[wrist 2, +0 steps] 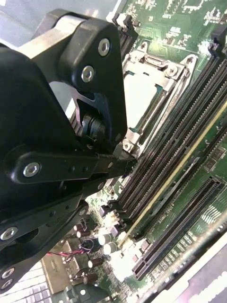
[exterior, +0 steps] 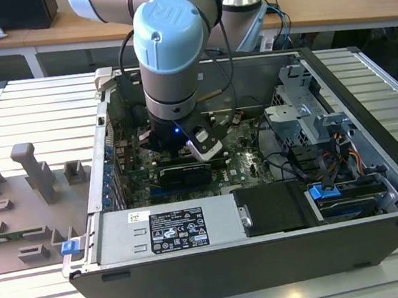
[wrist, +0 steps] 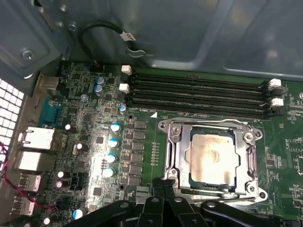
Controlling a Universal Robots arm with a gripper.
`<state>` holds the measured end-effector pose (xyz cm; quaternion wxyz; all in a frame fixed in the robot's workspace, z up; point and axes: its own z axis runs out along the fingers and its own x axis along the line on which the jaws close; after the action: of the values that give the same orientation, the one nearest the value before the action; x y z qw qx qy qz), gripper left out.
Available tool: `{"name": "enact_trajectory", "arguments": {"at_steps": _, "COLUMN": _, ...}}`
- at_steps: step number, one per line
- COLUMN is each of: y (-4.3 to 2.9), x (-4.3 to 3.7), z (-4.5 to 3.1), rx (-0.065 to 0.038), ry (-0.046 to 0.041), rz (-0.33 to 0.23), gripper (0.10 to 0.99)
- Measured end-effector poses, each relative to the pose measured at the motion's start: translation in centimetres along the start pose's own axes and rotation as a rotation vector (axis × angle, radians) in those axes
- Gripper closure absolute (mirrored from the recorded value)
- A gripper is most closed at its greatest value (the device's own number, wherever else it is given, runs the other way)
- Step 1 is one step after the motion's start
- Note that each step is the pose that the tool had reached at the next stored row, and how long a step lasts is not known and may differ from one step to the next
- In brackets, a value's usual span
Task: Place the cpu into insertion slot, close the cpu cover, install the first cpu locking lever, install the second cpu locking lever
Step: 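Install the second cpu locking lever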
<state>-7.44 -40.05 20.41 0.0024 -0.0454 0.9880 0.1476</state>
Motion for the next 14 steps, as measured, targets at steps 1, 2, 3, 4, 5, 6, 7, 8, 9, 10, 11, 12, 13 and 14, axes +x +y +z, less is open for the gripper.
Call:
{"name": "enact_trajectory", "arguments": {"at_steps": 1, "y": 0.15, "x": -0.01, "z": -0.50, "rx": 0.000, "ry": 0.0001, "rz": 0.000, "gripper": 0.980}}
{"name": "enact_trajectory", "arguments": {"at_steps": 2, "y": 0.23, "x": -0.01, "z": -0.77, "rx": 0.000, "ry": 0.0002, "rz": 0.000, "gripper": 0.980}}
{"name": "enact_trajectory", "arguments": {"at_steps": 3, "y": 0.31, "x": -0.05, "z": -1.04, "rx": 0.000, "ry": 0.0004, "rz": 0.000, "gripper": 0.980}}
{"name": "enact_trajectory", "arguments": {"at_steps": 4, "y": 0.31, "x": -0.16, "z": -1.06, "rx": 0.000, "ry": 0.0014, "rz": 0.000, "gripper": 0.980}}
{"name": "enact_trajectory", "arguments": {"at_steps": 5, "y": 0.30, "x": -0.35, "z": -1.06, "rx": -0.001, "ry": 0.0036, "rz": 0.001, "gripper": 0.980}}
{"name": "enact_trajectory", "arguments": {"at_steps": 6, "y": 0.27, "x": -0.54, "z": -1.08, "rx": -0.001, "ry": 0.0061, "rz": 0.002, "gripper": 0.980}}
{"name": "enact_trajectory", "arguments": {"at_steps": 7, "y": 0.25, "x": -0.73, "z": -1.08, "rx": -0.002, "ry": 0.0086, "rz": 0.003, "gripper": 0.980}}
{"name": "enact_trajectory", "arguments": {"at_steps": 8, "y": 0.19, "x": -1.13, "z": -1.10, "rx": -0.002, "ry": 0.0139, "rz": 0.004, "gripper": 0.980}}
{"name": "enact_trajectory", "arguments": {"at_steps": 9, "y": 0.06, "x": -1.29, "z": -1.14, "rx": -0.002, "ry": 0.0163, "rz": 0.006, "gripper": 0.980}}
{"name": "enact_trajectory", "arguments": {"at_steps": 10, "y": -0.11, "x": -1.31, "z": -1.19, "rx": -0.002, "ry": 0.0169, "rz": 0.006, "gripper": 0.980}}
{"name": "enact_trajectory", "arguments": {"at_steps": 11, "y": -0.35, "x": -1.31, "z": -1.26, "rx": -0.003, "ry": 0.0170, "rz": 0.007, "gripper": 0.980}}
{"name": "enact_trajectory", "arguments": {"at_steps": 12, "y": -0.54, "x": -1.29, "z": -1.32, "rx": -0.003, "ry": 0.0168, "rz": 0.008, "gripper": 0.980}}
{"name": "enact_trajectory", "arguments": {"at_steps": 13, "y": -0.62, "x": -1.29, "z": -1.34, "rx": -0.005, "ry": 0.0166, "rz": 0.008, "gripper": 0.980}}
{"name": "enact_trajectory", "arguments": {"at_steps": 14, "y": -0.64, "x": -1.26, "z": -1.35, "rx": -0.010, "ry": 0.0160, "rz": 0.008, "gripper": 0.980}}
